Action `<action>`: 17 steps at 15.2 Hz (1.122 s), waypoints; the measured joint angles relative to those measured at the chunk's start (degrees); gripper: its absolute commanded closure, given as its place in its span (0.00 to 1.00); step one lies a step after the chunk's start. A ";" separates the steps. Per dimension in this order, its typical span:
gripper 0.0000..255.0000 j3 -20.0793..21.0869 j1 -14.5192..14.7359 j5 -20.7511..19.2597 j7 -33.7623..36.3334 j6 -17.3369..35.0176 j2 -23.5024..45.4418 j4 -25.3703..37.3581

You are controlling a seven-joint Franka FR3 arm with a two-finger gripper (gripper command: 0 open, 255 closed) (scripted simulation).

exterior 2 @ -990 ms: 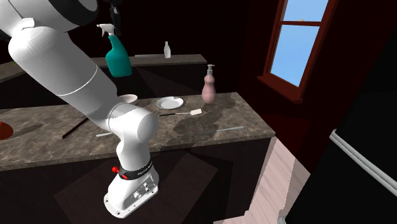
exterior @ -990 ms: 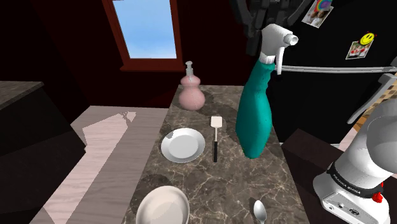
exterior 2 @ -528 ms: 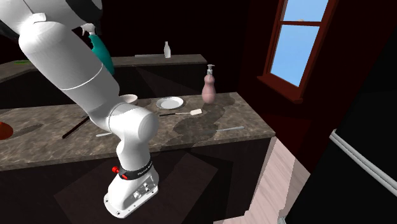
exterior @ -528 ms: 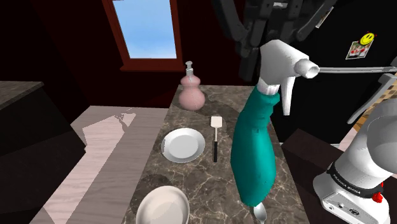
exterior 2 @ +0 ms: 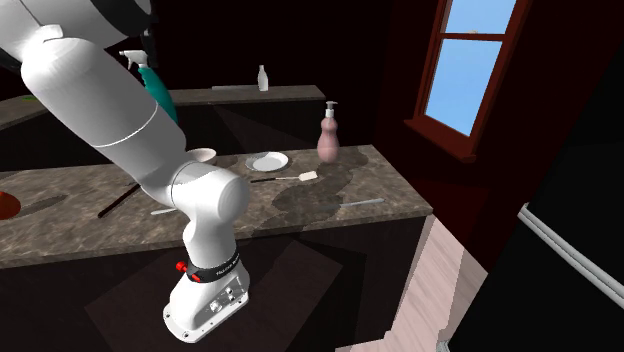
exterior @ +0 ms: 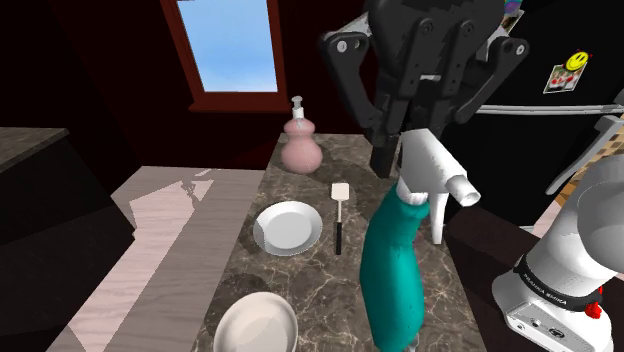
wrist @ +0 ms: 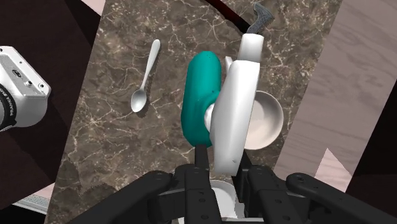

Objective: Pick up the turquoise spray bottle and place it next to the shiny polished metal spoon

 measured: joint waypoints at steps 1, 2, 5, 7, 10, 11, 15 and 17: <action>1.00 0.09 0.08 0.13 -0.18 0.79 -0.25 -1.02; 1.00 0.06 0.20 0.33 -0.40 1.49 -0.64 -2.08; 1.00 0.00 0.54 0.88 -1.13 3.56 -1.73 -5.23; 1.00 -0.14 0.88 1.38 -1.70 5.00 -2.73 -7.67; 1.00 0.23 1.14 1.84 -2.05 7.05 -3.33 -10.24; 1.00 0.20 1.27 2.03 -2.29 7.65 -3.69 -11.19; 1.00 0.66 1.58 2.63 -2.96 10.50 -4.37 -14.71; 1.00 1.00 1.68 2.91 -3.27 12.05 -4.55 -16.42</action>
